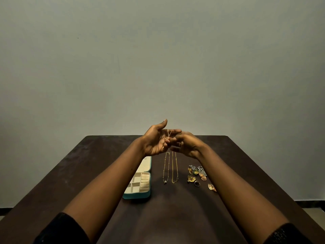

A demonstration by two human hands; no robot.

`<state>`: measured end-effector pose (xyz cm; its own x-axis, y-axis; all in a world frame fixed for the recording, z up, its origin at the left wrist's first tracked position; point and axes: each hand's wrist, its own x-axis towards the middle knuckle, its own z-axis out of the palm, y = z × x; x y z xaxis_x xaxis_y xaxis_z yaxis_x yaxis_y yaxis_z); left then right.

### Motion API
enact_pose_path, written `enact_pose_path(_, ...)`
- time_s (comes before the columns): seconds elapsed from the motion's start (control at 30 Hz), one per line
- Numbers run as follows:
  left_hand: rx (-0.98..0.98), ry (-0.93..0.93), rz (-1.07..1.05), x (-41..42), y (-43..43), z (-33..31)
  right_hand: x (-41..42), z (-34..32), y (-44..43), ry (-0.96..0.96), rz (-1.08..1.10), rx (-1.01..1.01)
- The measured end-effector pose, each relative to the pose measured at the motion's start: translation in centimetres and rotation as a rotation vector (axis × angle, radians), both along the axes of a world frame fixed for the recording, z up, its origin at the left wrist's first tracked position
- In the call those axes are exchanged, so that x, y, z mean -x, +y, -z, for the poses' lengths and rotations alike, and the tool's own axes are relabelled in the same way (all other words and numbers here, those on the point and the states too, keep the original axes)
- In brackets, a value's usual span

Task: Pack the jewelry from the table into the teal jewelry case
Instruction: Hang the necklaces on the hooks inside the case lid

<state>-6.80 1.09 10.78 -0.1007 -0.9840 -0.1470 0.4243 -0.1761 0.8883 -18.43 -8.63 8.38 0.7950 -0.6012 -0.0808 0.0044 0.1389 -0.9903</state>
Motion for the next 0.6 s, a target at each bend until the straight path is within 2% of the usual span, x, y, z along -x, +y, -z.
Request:
enact_pose_path(0.1,0.007,0.010,0.085,-0.2,0.1,-0.2,-0.1,-0.1,0.1,-0.158,-0.140,-0.145)
enact_pose_path(0.17,-0.004,0.004,0.130,-0.4,0.3,-0.2,-0.1,-0.1,0.3,-0.199,-0.203,-0.192)
enact_pose_path(0.3,-0.047,-0.027,0.128,-1.3,0.8,0.0,-0.2,-0.2,0.7,-0.103,-0.177,-0.139)
enact_pose_path(0.6,-0.179,-0.213,-0.163,-3.5,1.7,0.3,-2.3,0.7,1.9,0.082,-0.213,-0.044)
